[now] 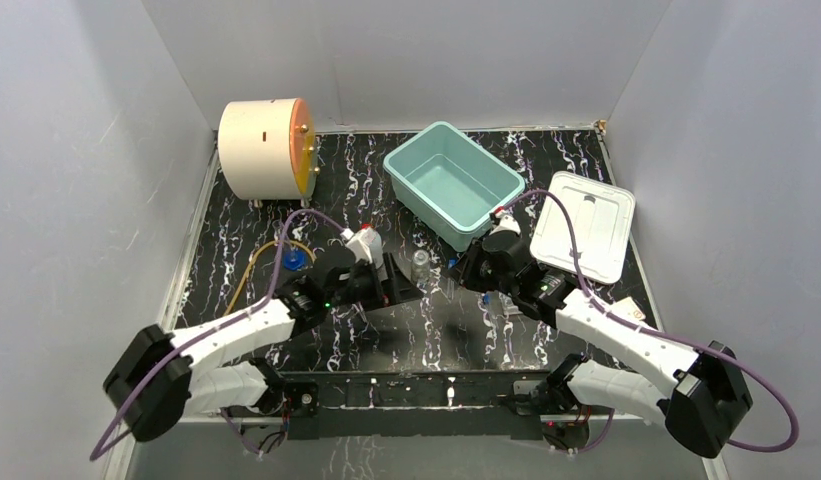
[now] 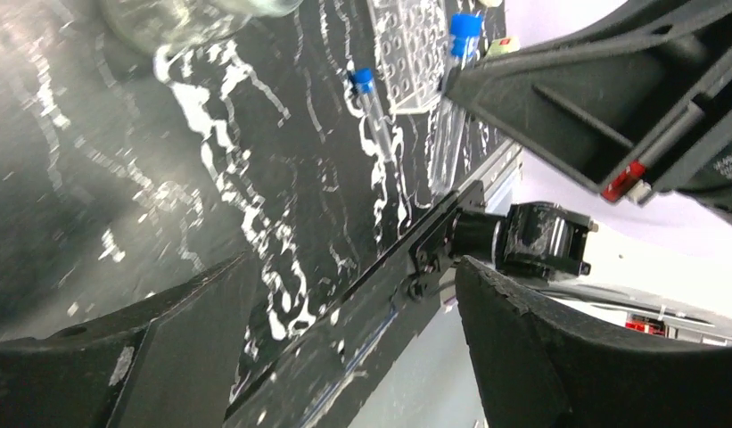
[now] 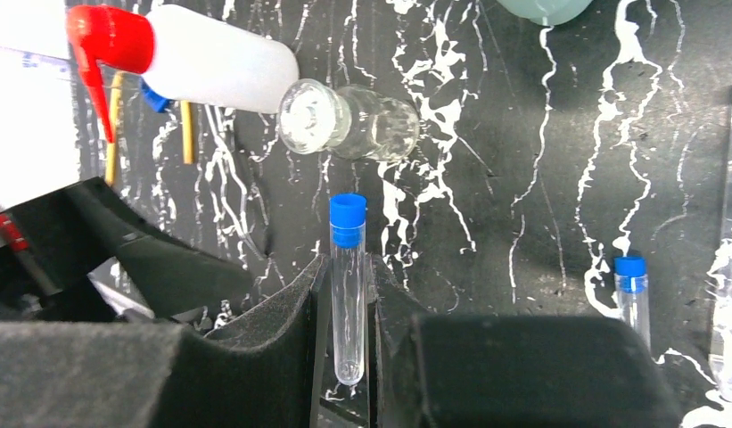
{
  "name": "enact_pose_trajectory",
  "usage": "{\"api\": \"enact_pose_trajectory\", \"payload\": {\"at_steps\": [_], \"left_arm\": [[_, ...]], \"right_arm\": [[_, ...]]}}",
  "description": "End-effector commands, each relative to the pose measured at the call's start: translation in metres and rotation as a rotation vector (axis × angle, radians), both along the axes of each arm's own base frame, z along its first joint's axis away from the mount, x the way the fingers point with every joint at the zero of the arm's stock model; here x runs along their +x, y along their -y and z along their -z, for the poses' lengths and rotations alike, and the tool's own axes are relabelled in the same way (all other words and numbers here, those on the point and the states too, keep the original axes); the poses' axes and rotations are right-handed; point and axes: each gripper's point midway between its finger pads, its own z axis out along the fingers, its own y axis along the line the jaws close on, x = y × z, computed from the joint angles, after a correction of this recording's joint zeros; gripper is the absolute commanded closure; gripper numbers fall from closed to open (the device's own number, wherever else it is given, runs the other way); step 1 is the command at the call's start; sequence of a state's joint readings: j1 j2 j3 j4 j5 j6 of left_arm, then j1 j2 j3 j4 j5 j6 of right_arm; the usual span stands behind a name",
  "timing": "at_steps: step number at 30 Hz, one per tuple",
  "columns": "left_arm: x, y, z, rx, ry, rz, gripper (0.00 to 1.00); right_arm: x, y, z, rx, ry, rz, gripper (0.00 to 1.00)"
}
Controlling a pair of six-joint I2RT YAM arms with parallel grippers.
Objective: Organize the chemistry lab equipment
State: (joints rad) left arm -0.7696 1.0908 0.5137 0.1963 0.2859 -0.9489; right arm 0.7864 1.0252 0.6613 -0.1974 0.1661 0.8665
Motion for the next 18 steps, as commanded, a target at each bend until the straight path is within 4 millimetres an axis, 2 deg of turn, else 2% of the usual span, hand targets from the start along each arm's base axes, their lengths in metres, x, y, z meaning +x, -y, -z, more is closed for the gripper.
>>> {"api": "enact_pose_trajectory", "payload": {"at_steps": [1, 4, 6, 12, 18], "left_arm": [[0.015, 0.054, -0.050, -0.143, 0.144, 0.004, 0.22], [0.012, 0.071, -0.052, -0.133, 0.171, 0.005, 0.26], [0.012, 0.076, -0.054, -0.155, 0.176, -0.001, 0.31], [0.019, 0.084, -0.063, -0.172, 0.192, -0.018, 0.46], [0.021, 0.091, -0.059, -0.164, 0.178, -0.012, 0.59]], "right_arm": [[0.004, -0.013, -0.038, 0.154, 0.055, -0.010, 0.74], [0.003, -0.013, -0.049, 0.191, 0.066, -0.010, 0.73], [0.003, -0.012, -0.055, 0.211, 0.074, -0.007, 0.73], [0.000, -0.012, -0.063, 0.248, 0.076, -0.009, 0.73], [-0.001, -0.011, -0.066, 0.271, 0.077, -0.008, 0.73]]}}
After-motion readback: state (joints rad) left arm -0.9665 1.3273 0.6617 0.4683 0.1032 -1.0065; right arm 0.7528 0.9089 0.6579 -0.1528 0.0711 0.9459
